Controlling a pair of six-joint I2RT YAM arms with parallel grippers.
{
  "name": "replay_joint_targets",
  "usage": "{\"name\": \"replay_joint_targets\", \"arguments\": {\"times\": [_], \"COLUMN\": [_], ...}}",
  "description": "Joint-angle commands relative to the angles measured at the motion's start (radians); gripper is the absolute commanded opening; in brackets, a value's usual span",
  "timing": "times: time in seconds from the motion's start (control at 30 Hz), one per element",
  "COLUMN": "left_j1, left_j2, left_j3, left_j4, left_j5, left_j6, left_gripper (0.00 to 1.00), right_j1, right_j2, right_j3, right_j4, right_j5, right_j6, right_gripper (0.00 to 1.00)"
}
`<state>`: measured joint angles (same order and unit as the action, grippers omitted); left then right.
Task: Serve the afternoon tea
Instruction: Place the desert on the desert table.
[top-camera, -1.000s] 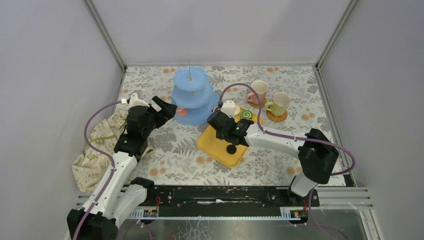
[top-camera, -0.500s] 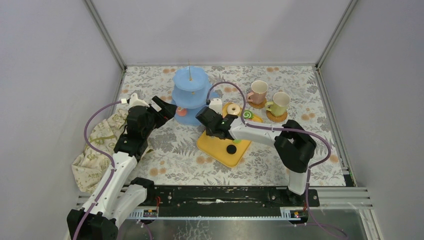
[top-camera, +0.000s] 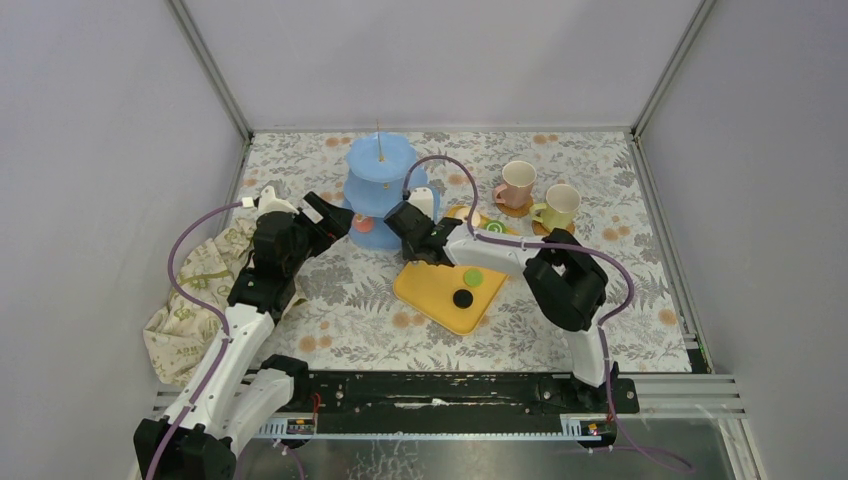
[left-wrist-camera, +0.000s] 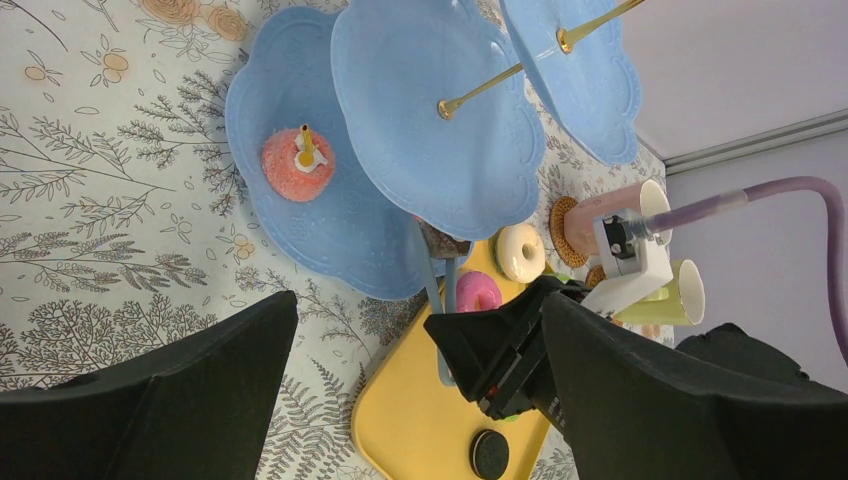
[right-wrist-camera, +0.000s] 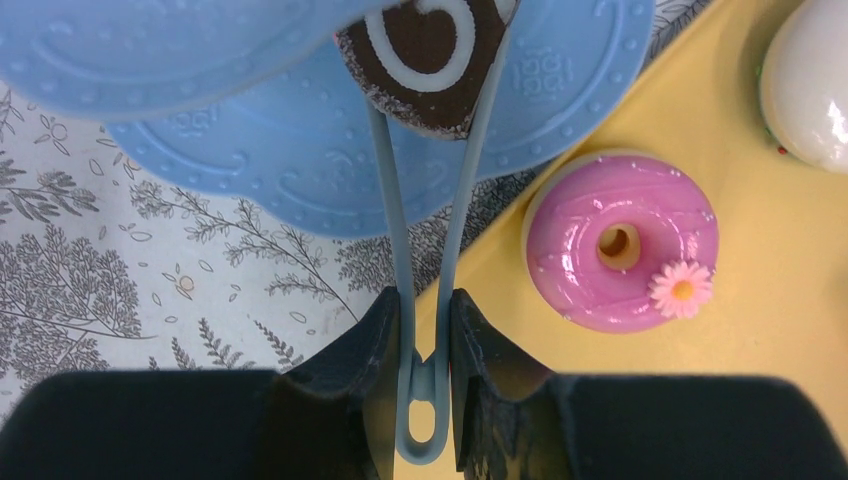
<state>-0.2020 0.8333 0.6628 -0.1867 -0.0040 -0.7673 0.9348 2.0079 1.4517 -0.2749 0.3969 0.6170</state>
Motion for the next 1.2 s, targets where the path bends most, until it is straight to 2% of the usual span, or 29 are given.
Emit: {"name": "replay_joint_targets", "arguments": {"times": [0.0,0.5,0.87,1.17], "left_j1": [-0.002,-0.002,-0.002,-0.002], "left_j2": [-0.011,-0.013,-0.019,-0.018], "left_j3": [-0.012,-0.016,-0.016,-0.014], "left_j4": [0.056,0.052,0.048,0.046], "left_j5": [0.003,0.003,-0.003,-0.007], "left_j6": [-0.009,-0.012,-0.009,-0.008], "left_gripper": [1.00,1.00,1.00,1.00], "right_j1": [-0.012,-0.024,-0.026,-0.026], "right_j2": [0.023,0.061,0.090,0.090], "right_j3": [0.063,0.080,0.119,0.121], "right_j4": [0.029,0.048,0.037,0.027], "right_j5": [-0.011,-0.009,-0.037,-0.040], "right_j6": [-0.024,-0.032,-0.038,-0.036], "right_gripper": [0.17,0.26,0.38,0.40]}}
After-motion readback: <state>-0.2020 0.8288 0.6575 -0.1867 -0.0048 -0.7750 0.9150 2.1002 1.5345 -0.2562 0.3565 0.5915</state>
